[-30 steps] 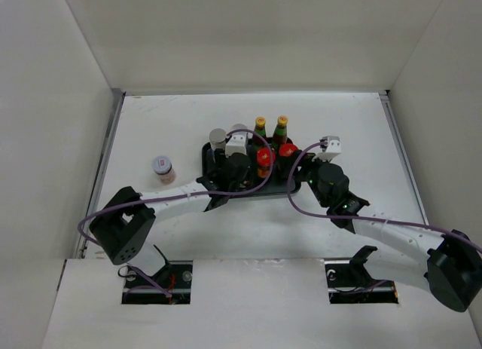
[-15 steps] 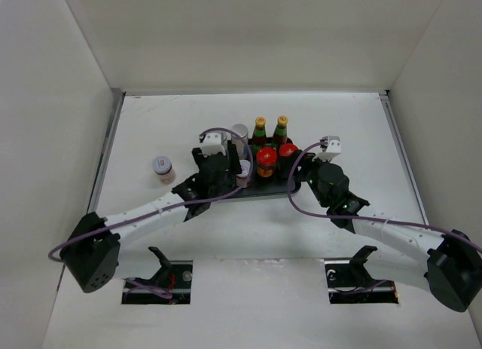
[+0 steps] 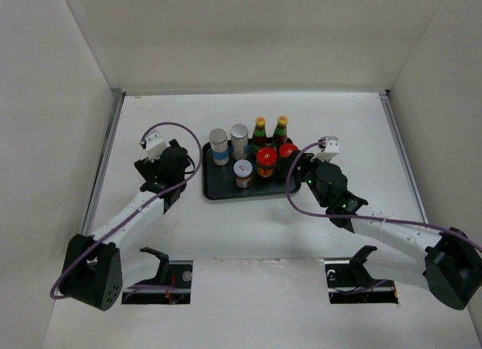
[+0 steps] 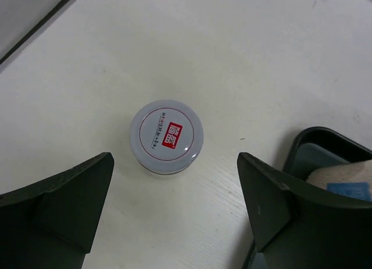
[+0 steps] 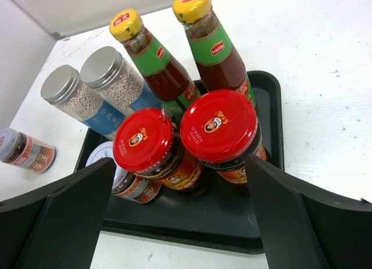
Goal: Organize the condiment bottles
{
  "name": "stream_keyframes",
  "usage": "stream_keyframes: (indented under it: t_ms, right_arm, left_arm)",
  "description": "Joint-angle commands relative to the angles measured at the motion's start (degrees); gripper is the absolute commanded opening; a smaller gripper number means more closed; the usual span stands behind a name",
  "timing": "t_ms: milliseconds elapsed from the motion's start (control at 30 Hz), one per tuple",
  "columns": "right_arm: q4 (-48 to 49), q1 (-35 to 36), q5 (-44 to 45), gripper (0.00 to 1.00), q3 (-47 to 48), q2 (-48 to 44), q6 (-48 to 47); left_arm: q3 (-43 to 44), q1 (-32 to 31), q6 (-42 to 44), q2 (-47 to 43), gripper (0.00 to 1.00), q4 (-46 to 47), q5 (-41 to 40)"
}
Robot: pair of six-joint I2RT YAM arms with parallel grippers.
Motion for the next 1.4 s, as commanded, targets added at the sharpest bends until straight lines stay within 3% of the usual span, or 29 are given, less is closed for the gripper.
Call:
stream_keyframes:
  t_ms: [0,267,367,467,567,633,767,933,1133,1367]
  right_arm:
    - [3.37,0.18,-0.75,1.0,0.47,-0.45,0.61]
    - [3.2,0.35,-1.81,1.0,0.82,0.6,1.05]
    - [2.93,0.35,-2.07,1.0,1.35,0.69,0.62]
    - [3.2,0.35,-2.24,1.0,1.0,0.96,1.31]
    - [2.93,0.35,-3.3,1.0,1.26,0.78,1.49]
    - [3.02,0.35,-2.95,1.0,1.0,0.17,1.23]
    - [3.11,0.09,-3.3,1.0,0.47,-0.45,2.11]
    - [3.37,0.35,-2.95,1.0,0.74,0.51,1.93]
    - [3.37,0.35,-2.77,1.0,0.91,0.87,1.58]
    - [3.37,0.09,-2.6,1.0,0.12,-1.5,1.67]
  left_arm:
    - [-0.59,1.7,-0.52,4.02,0.89,3.78,2.27]
    - [-0.77,5.39,2.73,12.12,0.85,11.17,1.39]
    - [-1.12,6.01,2.74,13.44,0.8,13.89,1.57]
    - [-1.21,6.54,2.74,14.58,0.7,15.48,1.92]
    - [-2.17,6.02,2.73,13.54,0.51,16.79,1.92]
    - [-2.96,5.31,3.0,10.39,0.44,16.63,1.92]
    - [-2.26,0.84,5.19,-0.33,0.43,11.8,-0.27]
    - [1.42,-9.43,6.08,-8.7,0.43,5.04,-1.16]
    - [4.06,-20.52,1.6,-4.77,0.43,5.98,-0.54]
    - [6.0,-23.87,0.63,6.66,0.43,14.15,4.2]
